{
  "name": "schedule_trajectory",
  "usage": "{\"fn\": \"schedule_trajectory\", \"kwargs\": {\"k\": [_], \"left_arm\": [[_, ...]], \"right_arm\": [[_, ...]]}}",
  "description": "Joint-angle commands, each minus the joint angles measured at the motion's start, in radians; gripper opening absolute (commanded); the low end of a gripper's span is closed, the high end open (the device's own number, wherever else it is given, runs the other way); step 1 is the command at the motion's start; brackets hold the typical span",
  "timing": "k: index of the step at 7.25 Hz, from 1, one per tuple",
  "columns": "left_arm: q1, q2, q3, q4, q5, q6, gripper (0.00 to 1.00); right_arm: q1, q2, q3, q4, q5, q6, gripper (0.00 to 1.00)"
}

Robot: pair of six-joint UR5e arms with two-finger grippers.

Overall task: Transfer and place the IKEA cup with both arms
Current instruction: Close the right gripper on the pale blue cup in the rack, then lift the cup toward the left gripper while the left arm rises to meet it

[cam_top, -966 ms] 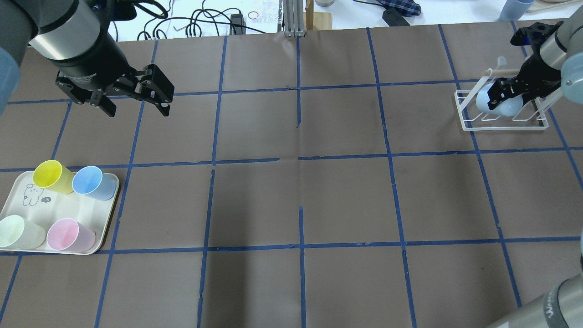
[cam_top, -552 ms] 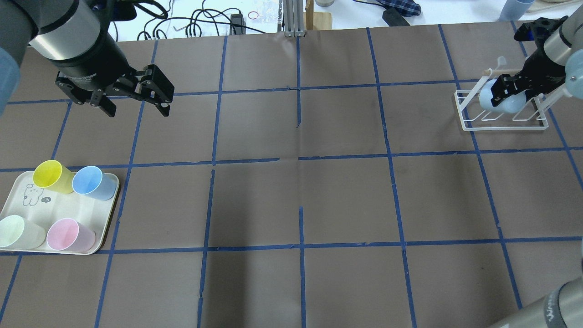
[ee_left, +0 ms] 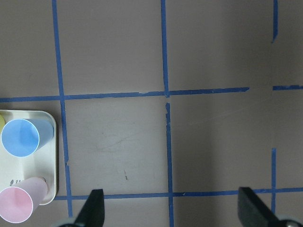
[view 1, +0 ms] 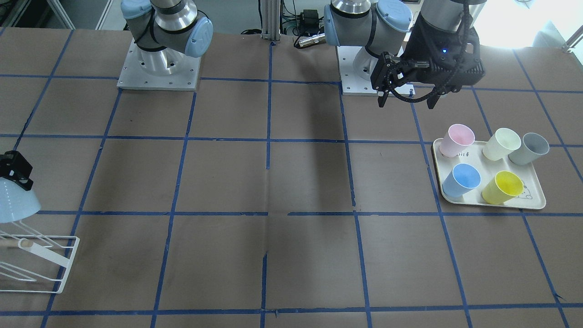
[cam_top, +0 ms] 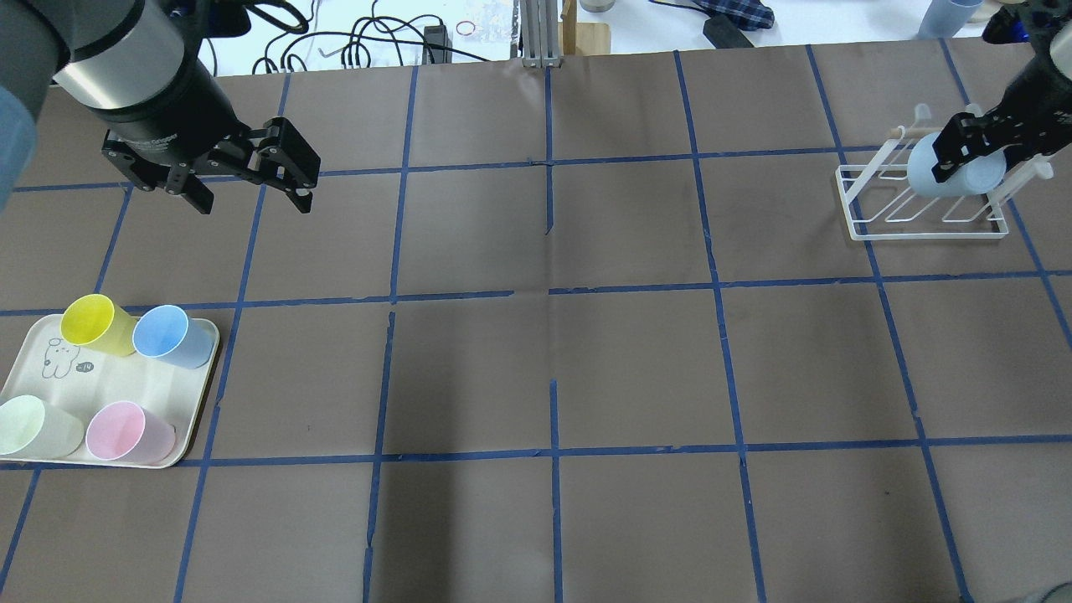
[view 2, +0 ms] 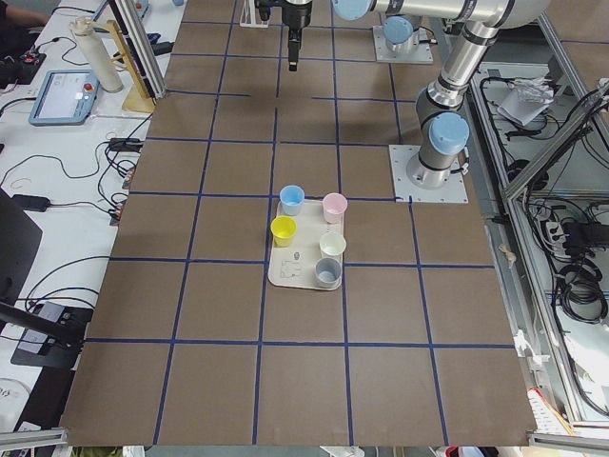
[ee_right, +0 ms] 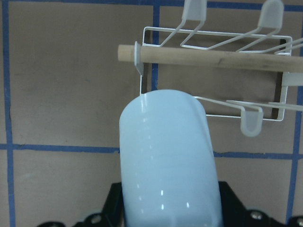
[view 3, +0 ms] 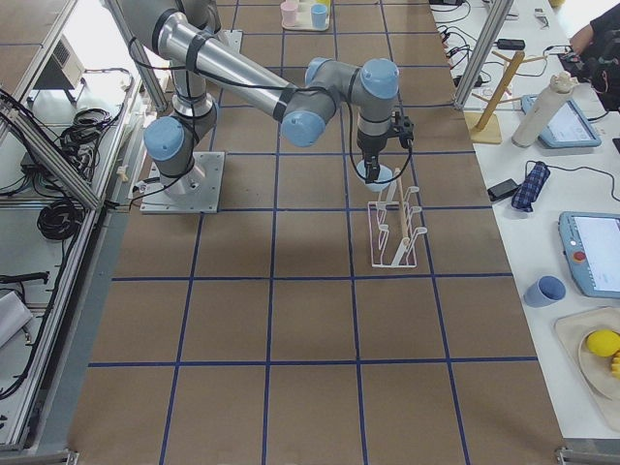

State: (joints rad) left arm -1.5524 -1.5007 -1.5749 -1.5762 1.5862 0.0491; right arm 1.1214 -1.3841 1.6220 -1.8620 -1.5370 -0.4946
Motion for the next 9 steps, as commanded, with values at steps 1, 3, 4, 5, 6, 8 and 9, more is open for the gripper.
{"fn": "schedule_trajectory", "kwargs": {"k": [1, 3, 4, 5, 6, 8, 9], "left_arm": [[0.000, 0.000, 0.006, -0.002, -0.003, 0.000, 1.00], [0.009, 0.008, -0.007, -0.024, -0.067, 0.000, 1.00], [0.030, 0.026, -0.008, -0.077, -0.071, 0.009, 1.00], [0.069, 0.037, -0.010, -0.132, -0.072, 0.067, 1.00], [0.131, 0.037, -0.010, -0.186, -0.121, 0.139, 1.00], [0.266, 0.039, -0.048, -0.229, -0.242, 0.263, 1.00], [0.308, 0.037, -0.083, -0.228, -0.312, 0.303, 1.00]], "right_arm": [[0.008, -0.071, -0.004, 0.119, 0.015, 0.005, 0.57], [0.064, -0.104, -0.004, 0.215, 0.069, 0.001, 0.57], [0.087, -0.125, -0.004, 0.268, 0.134, 0.002, 0.56], [0.093, -0.131, -0.004, 0.303, 0.273, 0.008, 0.57], [0.106, -0.128, -0.002, 0.338, 0.370, 0.004, 0.56], [0.127, -0.128, -0.002, 0.484, 0.600, 0.023, 0.52], [0.127, -0.131, -0.002, 0.551, 0.723, 0.030, 0.48]]}}
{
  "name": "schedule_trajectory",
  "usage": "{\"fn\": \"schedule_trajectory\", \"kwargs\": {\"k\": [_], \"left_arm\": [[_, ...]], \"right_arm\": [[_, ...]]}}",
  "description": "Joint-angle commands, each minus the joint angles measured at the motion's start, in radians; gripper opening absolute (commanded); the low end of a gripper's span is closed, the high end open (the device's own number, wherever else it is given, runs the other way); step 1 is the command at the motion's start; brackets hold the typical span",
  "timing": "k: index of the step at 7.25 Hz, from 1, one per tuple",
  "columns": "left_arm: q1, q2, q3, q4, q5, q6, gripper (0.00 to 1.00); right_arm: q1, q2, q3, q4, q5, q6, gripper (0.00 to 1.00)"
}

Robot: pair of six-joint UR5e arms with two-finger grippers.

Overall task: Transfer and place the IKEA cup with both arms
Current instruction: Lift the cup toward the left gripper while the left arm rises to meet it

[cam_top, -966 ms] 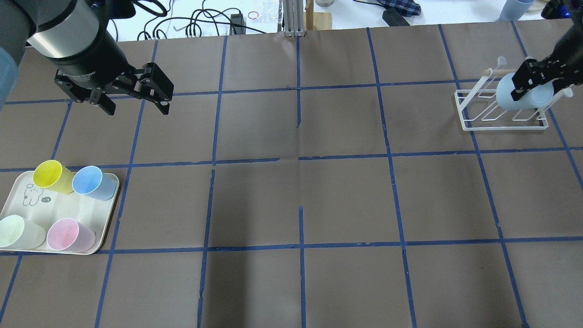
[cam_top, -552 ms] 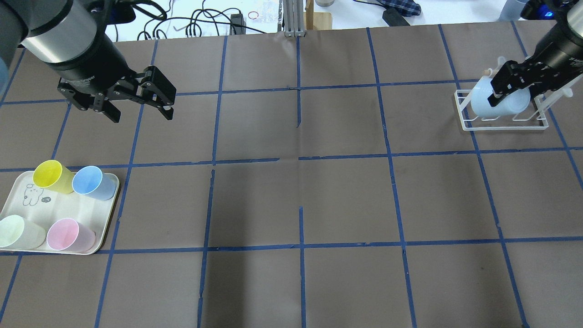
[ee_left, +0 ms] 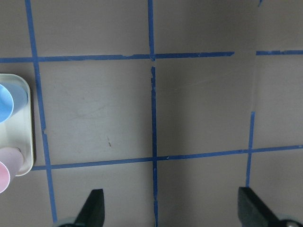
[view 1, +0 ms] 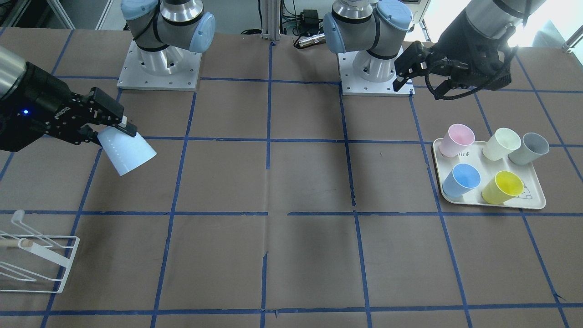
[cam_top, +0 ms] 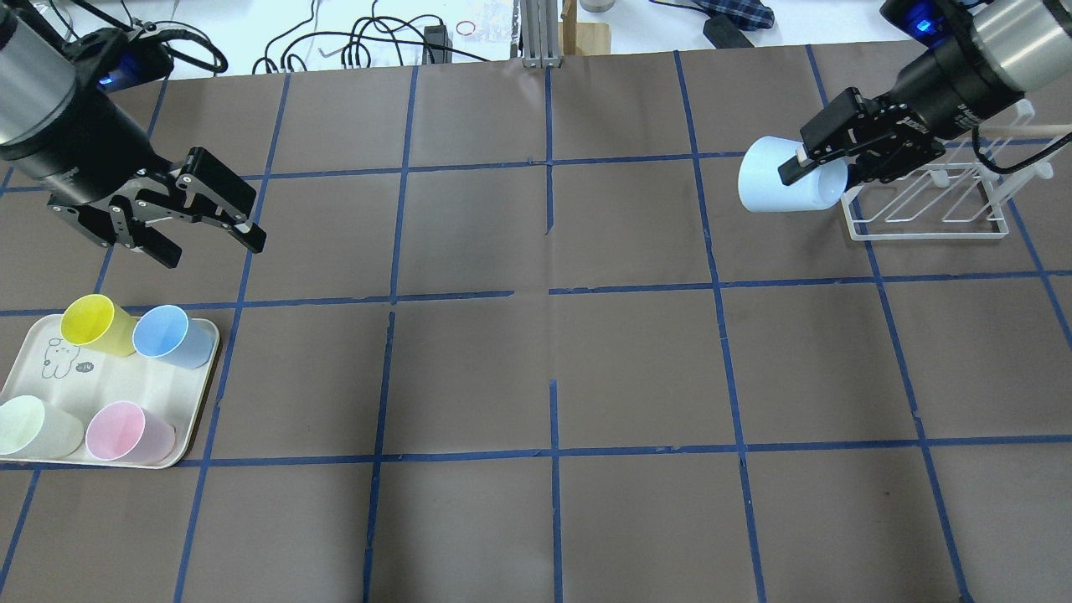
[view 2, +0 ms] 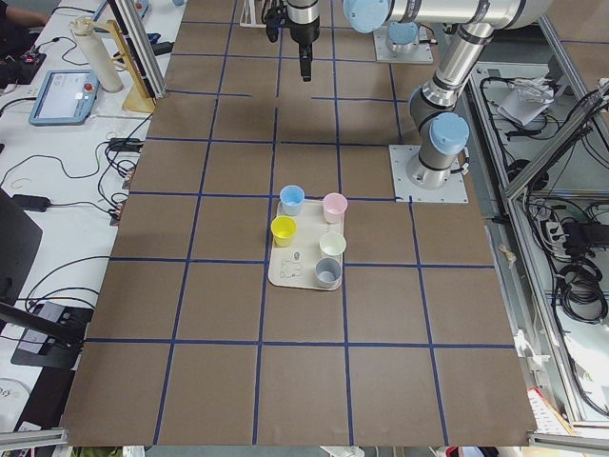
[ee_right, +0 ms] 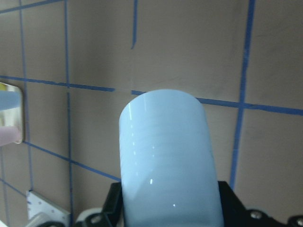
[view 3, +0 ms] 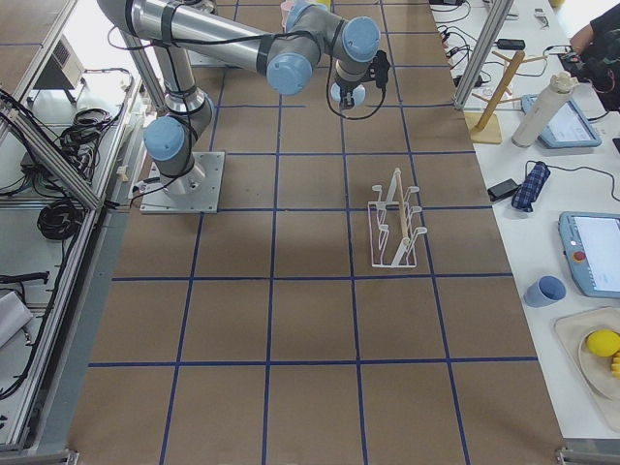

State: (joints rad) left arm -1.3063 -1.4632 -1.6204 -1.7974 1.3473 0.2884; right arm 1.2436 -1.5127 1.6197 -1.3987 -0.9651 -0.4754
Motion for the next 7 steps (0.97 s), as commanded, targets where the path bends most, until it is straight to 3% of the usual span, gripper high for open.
{"fn": "schedule_trajectory", "kwargs": {"k": [1, 4, 6, 7], "left_arm": [[0.093, -0.012, -0.073, -0.002, -0.197, 0.066, 1.00], [0.157, -0.043, -0.215, -0.002, -0.668, 0.045, 1.00], [0.130, -0.083, -0.272, 0.000, -0.982, 0.003, 1.00], [0.057, -0.104, -0.271, 0.000, -1.043, -0.035, 1.00]], "right_arm": [[0.005, -0.001, 0.006, 0.125, 0.258, 0.011, 0.47], [0.043, -0.001, 0.011, 0.319, 0.561, 0.014, 0.44], [0.048, 0.000, 0.012, 0.424, 0.624, 0.014, 0.44], [0.072, 0.000, 0.012, 0.484, 0.618, 0.012, 0.44]]}}
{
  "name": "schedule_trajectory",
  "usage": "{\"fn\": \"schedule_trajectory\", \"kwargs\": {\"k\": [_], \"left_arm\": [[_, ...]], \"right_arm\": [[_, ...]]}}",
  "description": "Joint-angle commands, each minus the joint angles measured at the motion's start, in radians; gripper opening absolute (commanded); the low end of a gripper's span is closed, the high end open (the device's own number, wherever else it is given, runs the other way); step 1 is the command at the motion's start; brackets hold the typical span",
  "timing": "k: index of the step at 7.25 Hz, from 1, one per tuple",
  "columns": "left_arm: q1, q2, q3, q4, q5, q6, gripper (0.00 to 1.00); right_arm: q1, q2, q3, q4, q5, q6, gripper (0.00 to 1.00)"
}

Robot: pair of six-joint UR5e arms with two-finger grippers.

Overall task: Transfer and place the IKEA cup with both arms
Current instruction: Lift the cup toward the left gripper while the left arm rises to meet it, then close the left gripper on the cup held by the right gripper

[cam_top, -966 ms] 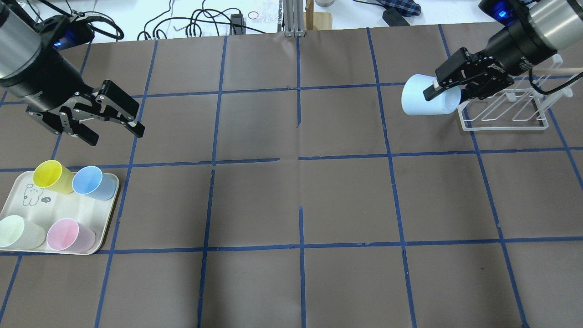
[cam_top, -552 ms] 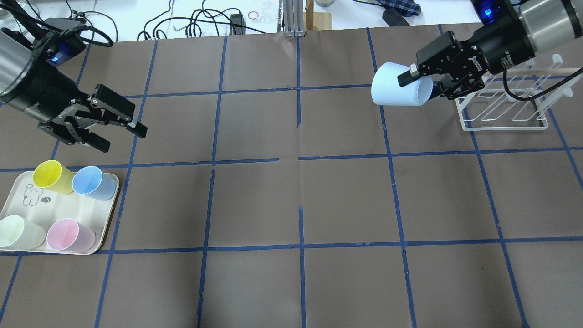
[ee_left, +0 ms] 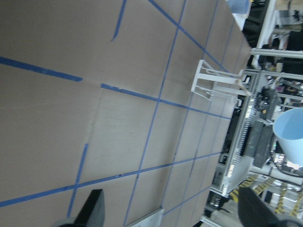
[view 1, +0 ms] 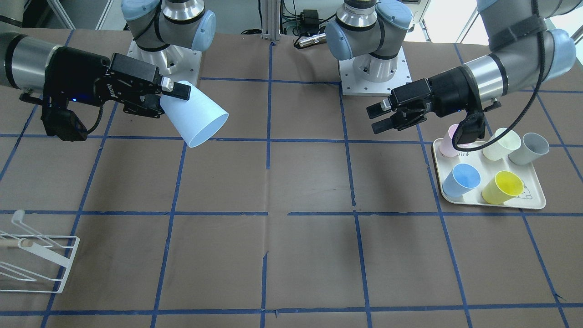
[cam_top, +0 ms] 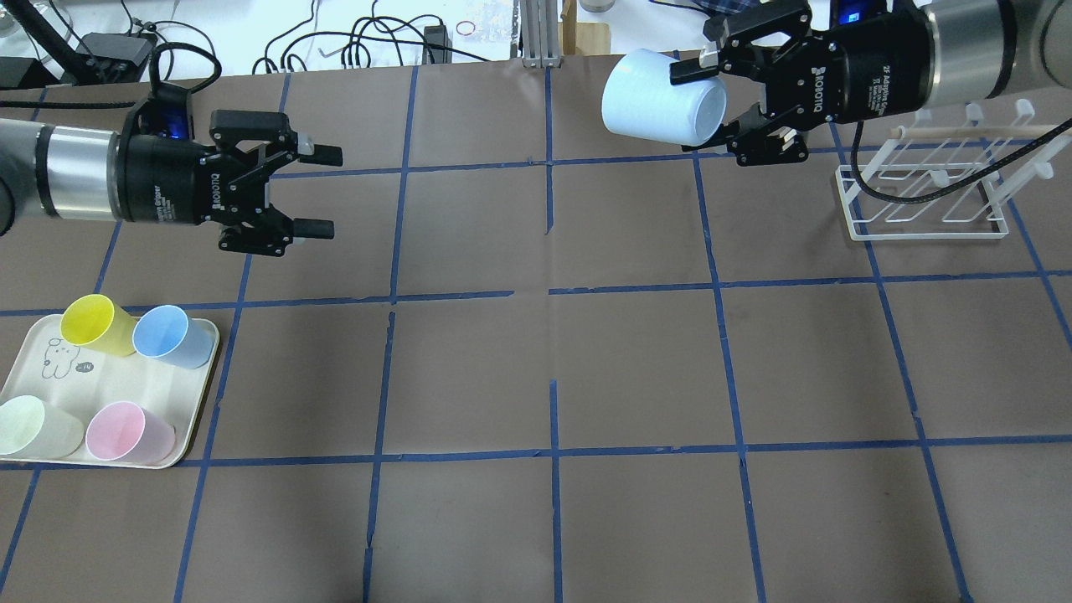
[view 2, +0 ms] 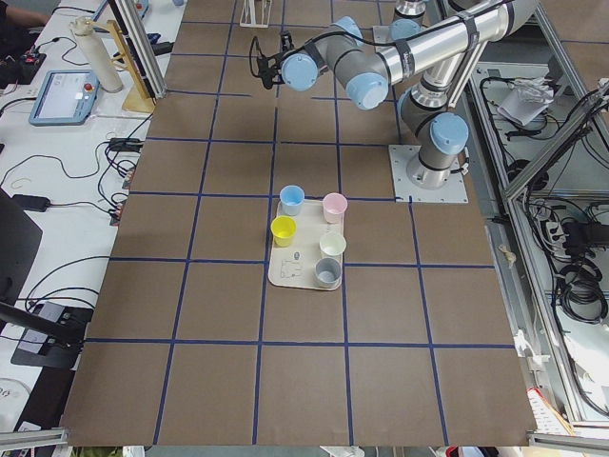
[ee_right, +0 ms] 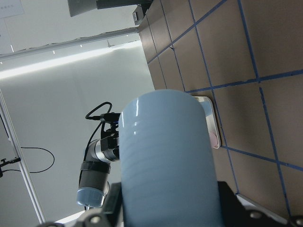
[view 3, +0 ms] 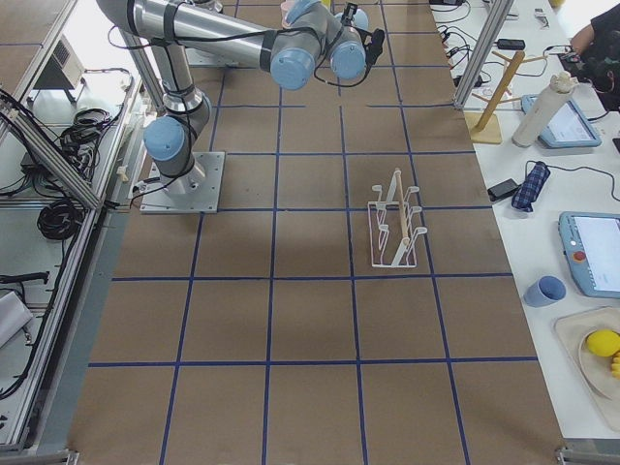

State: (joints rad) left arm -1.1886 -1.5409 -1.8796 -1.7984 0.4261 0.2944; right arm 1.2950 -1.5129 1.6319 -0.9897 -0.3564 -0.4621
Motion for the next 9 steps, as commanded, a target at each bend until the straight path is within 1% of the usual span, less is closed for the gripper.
{"fn": "schedule_trajectory", "kwargs": {"k": [1, 2, 3, 4, 5, 6, 9], "left_arm": [[-0.109, -0.068, -0.007, 0.069, -0.195, -0.140, 1.00], [-0.120, -0.135, -0.009, 0.253, -0.238, -0.322, 1.00], [-0.149, -0.187, -0.010, 0.342, -0.240, -0.413, 1.00], [-0.192, -0.199, -0.015, 0.352, -0.247, -0.417, 1.00], [-0.215, -0.211, -0.016, 0.350, -0.333, -0.420, 1.00], [-0.229, -0.217, -0.021, 0.344, -0.364, -0.410, 1.00], [-0.249, -0.182, -0.133, 0.352, -0.369, -0.406, 1.00]], "right_arm": [[0.065, -0.003, -0.001, 0.123, 0.005, 0.000, 0.44], [0.110, -0.004, -0.001, 0.146, 0.001, 0.000, 0.45], [0.136, -0.007, 0.000, 0.154, -0.012, -0.001, 0.46], [0.156, -0.006, 0.000, 0.145, -0.016, -0.007, 0.46], [0.161, -0.004, -0.001, 0.137, -0.007, -0.013, 0.46], [0.171, -0.006, -0.001, 0.131, -0.006, -0.013, 0.46], [0.178, -0.006, -0.001, 0.077, -0.004, -0.013, 0.46]]}}
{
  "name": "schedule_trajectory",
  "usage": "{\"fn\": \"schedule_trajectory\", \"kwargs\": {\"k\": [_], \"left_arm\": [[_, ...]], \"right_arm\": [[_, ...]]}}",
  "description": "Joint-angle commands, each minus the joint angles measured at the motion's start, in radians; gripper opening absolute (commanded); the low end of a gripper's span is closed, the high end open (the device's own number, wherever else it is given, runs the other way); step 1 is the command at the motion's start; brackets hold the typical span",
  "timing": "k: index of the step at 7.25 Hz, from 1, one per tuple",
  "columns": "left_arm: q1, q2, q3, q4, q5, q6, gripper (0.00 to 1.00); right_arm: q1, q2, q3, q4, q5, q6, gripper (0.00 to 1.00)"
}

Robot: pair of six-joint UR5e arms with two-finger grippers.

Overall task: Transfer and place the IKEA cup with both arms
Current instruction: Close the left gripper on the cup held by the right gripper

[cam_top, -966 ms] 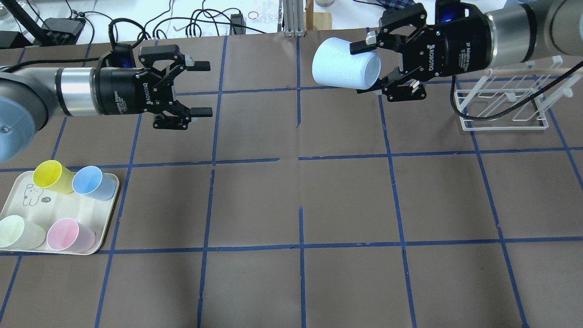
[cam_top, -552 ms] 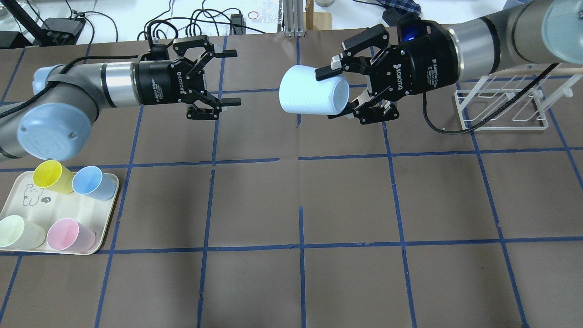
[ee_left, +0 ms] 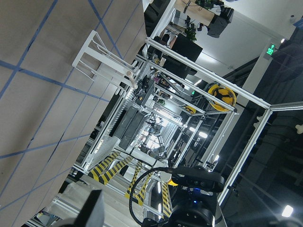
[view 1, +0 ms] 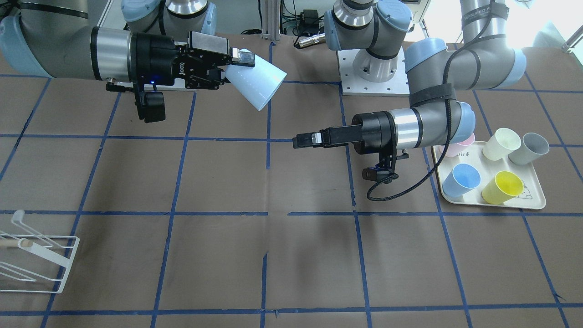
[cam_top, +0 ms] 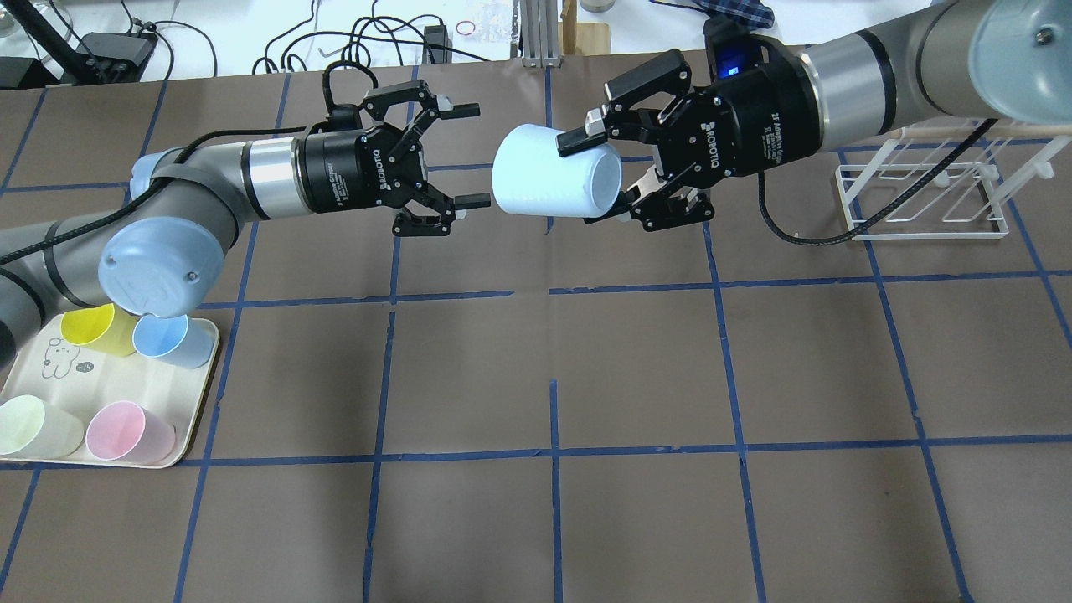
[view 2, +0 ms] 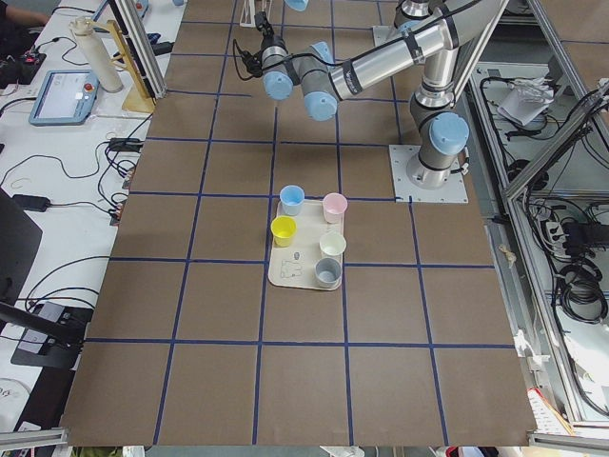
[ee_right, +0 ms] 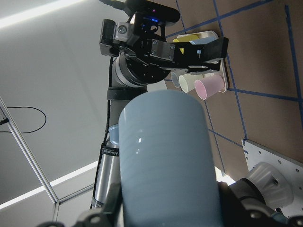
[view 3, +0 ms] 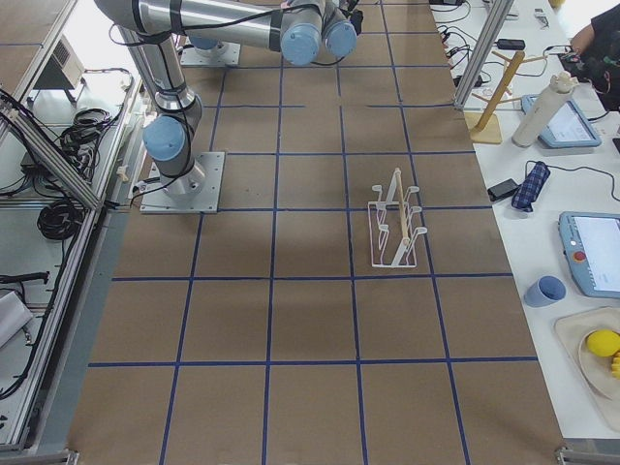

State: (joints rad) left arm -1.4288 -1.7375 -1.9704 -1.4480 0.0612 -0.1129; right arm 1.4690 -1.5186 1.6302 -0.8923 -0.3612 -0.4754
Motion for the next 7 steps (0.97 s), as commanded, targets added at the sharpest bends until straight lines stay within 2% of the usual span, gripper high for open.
{"fn": "schedule_trajectory", "kwargs": {"k": [1, 2, 7], "left_arm": [[-0.037, 0.030, -0.056, 0.003, -0.007, 0.001, 1.00], [-0.057, 0.039, -0.058, 0.003, -0.039, -0.001, 1.00], [-0.062, 0.088, -0.107, 0.002, -0.080, -0.001, 1.00]], "right_arm": [[0.004, 0.001, 0.000, -0.026, 0.001, 0.001, 0.46], [0.004, 0.003, 0.000, -0.025, 0.001, 0.003, 0.46], [0.004, 0.003, 0.000, -0.027, 0.001, 0.003, 0.46]]}}
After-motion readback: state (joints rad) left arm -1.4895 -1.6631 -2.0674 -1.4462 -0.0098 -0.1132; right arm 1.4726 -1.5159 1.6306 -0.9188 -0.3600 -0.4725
